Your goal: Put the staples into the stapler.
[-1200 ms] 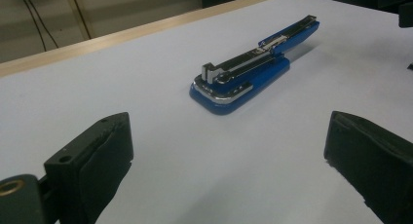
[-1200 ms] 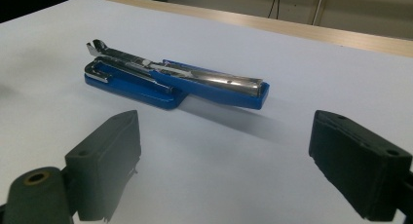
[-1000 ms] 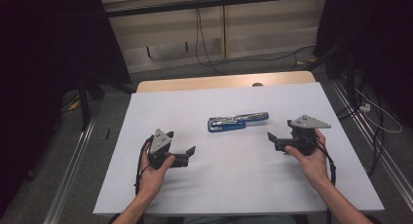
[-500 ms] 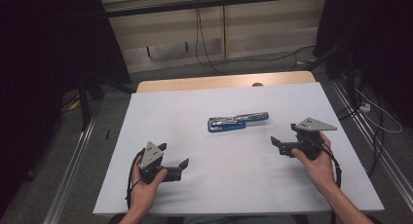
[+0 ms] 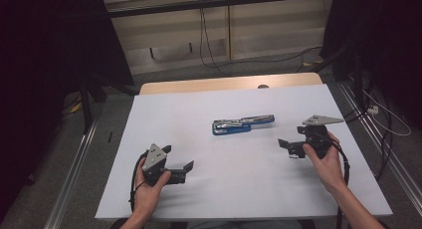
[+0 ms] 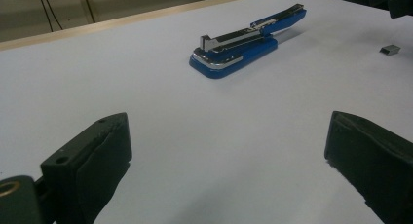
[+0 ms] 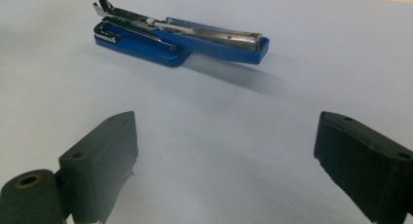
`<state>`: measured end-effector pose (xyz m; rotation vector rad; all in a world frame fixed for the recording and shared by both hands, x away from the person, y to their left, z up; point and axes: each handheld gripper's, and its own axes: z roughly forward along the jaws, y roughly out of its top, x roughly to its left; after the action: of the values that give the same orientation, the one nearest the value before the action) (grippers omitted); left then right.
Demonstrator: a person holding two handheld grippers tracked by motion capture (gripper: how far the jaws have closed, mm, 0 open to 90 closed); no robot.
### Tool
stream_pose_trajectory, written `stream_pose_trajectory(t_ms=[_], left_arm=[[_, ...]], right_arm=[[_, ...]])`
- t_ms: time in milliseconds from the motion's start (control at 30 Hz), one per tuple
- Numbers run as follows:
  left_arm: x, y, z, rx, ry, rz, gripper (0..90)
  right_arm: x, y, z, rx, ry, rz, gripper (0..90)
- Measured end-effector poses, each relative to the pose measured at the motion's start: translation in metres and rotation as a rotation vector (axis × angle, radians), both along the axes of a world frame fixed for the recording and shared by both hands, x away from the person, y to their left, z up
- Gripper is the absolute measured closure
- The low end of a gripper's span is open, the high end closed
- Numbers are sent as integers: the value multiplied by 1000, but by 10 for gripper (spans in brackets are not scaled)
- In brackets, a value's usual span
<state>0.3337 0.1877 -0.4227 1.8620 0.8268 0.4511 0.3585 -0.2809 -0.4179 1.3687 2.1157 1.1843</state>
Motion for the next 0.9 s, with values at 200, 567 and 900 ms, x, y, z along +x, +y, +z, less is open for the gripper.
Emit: stream_pose_trajectory(t_ms=[200,567,900], left_arm=[[-3,-2,3,0,-26,-7,33],[0,-5,1,16,-20,-11,34],[0,-5,2,14,-25,-2,33]], right_arm=[[2,-15,2,-13,7,32,73],[0,-27,1,-110,86,136,156],[1,-17,0,-205,170,259,326]])
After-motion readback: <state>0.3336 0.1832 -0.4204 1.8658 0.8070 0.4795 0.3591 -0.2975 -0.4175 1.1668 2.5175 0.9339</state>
